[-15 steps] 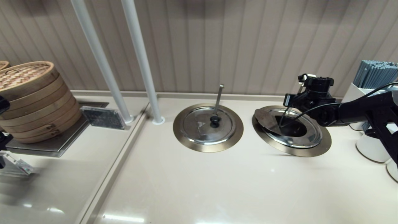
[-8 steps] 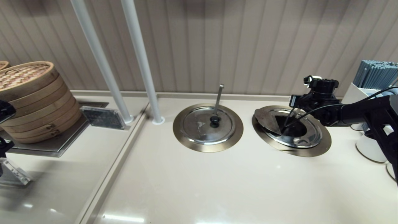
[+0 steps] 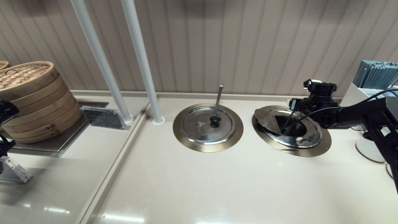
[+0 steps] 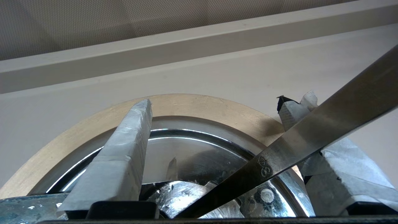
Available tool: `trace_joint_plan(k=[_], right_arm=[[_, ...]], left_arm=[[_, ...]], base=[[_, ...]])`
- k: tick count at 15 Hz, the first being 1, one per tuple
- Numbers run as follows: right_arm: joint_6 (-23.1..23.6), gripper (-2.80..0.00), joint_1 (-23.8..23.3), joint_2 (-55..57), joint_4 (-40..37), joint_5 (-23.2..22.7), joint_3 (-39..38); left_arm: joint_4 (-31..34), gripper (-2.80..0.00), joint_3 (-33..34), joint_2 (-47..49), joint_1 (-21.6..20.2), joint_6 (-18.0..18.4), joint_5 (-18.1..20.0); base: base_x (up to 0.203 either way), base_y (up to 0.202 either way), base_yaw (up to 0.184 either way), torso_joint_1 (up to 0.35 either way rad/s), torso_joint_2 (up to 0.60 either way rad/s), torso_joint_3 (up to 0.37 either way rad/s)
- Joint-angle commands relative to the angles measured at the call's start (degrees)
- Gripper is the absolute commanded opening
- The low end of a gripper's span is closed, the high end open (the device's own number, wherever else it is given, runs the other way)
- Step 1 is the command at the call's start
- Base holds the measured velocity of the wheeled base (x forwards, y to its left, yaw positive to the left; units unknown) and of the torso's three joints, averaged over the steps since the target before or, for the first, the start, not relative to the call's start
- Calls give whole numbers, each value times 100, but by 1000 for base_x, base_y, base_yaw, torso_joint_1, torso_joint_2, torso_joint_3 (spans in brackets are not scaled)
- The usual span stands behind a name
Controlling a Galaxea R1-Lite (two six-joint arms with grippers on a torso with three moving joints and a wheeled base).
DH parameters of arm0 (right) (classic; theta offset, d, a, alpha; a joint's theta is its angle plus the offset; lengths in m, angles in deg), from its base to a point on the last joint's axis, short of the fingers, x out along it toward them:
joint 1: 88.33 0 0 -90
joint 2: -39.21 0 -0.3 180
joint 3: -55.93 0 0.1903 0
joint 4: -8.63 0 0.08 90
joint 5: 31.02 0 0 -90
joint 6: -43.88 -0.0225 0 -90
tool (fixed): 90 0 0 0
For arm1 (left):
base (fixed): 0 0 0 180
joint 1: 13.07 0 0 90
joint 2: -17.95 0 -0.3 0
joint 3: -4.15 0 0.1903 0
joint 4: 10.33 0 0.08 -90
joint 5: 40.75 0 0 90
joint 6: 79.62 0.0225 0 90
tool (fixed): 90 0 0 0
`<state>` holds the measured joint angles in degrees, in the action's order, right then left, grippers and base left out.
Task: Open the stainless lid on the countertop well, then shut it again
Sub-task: Stir with a spoon
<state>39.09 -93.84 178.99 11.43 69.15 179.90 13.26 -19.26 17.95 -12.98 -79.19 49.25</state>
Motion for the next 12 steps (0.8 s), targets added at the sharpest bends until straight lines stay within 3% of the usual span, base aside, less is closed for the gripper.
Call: trace_joint_plan(k=[1, 5, 12], right_arm=[[-13, 0, -14, 12, 19, 12, -118], [-9, 0, -108, -154, 11, 16, -279], [-246, 0, -28, -1024, 72, -13, -1701]], left_arm=[[-4, -280, 4, 0, -1, 0, 0], [-1, -280, 0, 0, -1, 0, 0], [-4, -280, 4, 0, -1, 0, 0]], base=[[0, 0, 0, 0, 0, 0], [0, 0, 0, 0, 0, 0], [0, 0, 0, 0, 0, 0]])
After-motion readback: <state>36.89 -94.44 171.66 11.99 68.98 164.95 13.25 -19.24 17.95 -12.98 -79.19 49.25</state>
